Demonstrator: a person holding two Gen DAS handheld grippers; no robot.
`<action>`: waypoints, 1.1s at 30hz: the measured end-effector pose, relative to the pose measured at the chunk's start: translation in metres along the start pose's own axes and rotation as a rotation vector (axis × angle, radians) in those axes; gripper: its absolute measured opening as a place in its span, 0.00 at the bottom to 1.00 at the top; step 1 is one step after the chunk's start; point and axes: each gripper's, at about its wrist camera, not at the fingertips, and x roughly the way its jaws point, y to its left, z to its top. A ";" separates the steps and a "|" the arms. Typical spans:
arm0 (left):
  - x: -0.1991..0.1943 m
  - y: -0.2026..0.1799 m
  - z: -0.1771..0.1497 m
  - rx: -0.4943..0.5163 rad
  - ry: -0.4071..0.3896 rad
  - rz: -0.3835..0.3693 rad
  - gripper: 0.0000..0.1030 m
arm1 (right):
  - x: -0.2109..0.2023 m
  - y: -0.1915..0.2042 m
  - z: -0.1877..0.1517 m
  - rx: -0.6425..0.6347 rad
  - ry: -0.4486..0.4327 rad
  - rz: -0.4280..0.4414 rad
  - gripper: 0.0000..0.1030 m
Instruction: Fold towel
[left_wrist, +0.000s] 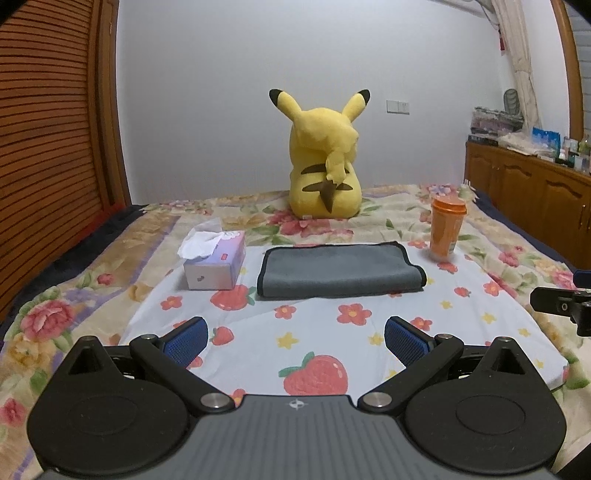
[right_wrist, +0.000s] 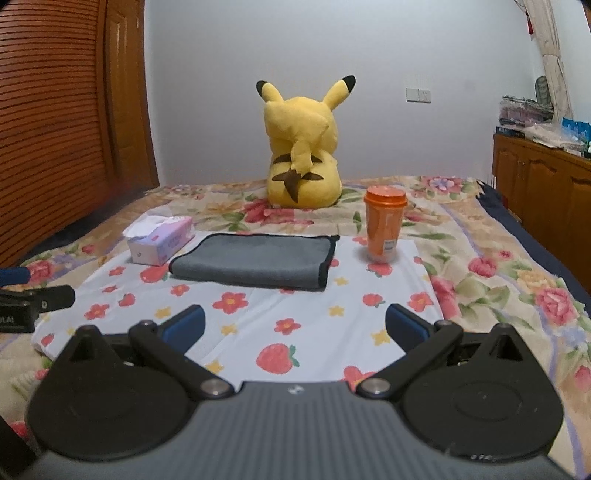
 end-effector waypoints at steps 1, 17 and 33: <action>-0.001 0.000 0.000 0.001 -0.005 0.001 1.00 | -0.001 0.000 0.000 0.000 -0.005 -0.001 1.00; -0.011 -0.004 0.001 0.028 -0.077 0.007 1.00 | -0.009 -0.006 0.002 0.030 -0.078 -0.012 1.00; -0.022 -0.003 0.005 0.024 -0.157 0.013 1.00 | -0.023 -0.013 0.003 0.036 -0.156 -0.028 1.00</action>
